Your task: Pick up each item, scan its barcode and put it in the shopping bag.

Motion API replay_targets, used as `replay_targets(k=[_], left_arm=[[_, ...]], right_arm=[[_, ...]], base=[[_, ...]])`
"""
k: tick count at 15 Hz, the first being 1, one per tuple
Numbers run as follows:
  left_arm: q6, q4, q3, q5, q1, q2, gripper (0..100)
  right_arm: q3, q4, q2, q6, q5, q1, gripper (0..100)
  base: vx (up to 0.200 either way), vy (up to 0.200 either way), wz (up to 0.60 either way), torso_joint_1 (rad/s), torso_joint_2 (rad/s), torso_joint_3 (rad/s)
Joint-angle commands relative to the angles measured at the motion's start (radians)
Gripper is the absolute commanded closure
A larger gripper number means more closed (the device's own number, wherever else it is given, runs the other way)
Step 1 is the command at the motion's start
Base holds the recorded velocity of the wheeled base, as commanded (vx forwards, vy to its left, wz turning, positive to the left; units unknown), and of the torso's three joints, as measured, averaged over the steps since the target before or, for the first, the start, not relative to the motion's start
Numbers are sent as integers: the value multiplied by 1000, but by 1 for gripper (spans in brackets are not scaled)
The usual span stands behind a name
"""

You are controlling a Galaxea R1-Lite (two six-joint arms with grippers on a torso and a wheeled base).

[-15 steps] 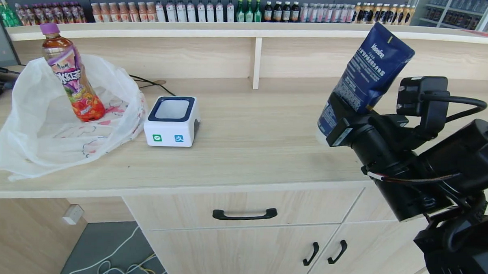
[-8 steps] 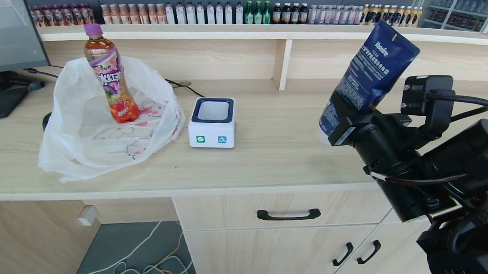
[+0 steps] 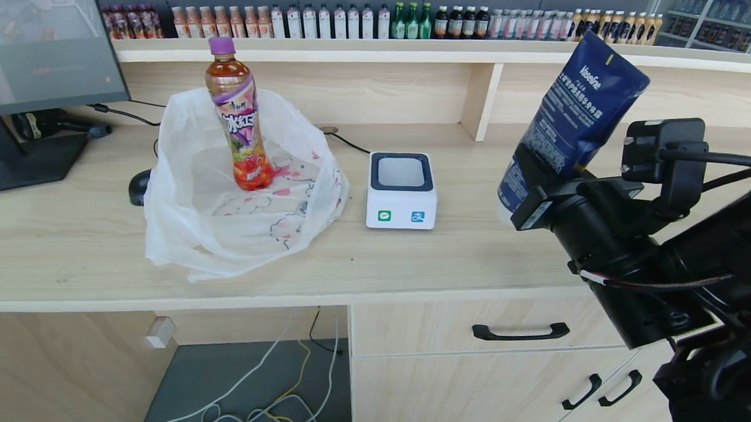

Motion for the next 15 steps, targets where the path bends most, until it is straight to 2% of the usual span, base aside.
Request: replay_targets(k=[1, 8, 11, 15], left_arm=[[0, 0, 0, 0, 1, 0, 0], [-1, 0, 0, 0, 1, 0, 0], [-1, 0, 0, 0, 1, 0, 0], [-1, 0, 0, 0, 1, 0, 0]], right_arm=[[1, -1, -11, -14, 1, 2, 100], [-17, 3, -29, -146, 4, 35, 100], [-91, 29, -16, -204, 8, 42, 100], [-244, 162, 0, -261, 11, 69, 100]], base=[[0, 0, 0, 0, 0, 0], [0, 0, 0, 0, 0, 0], [0, 0, 0, 0, 0, 0], [0, 0, 0, 0, 0, 0]])
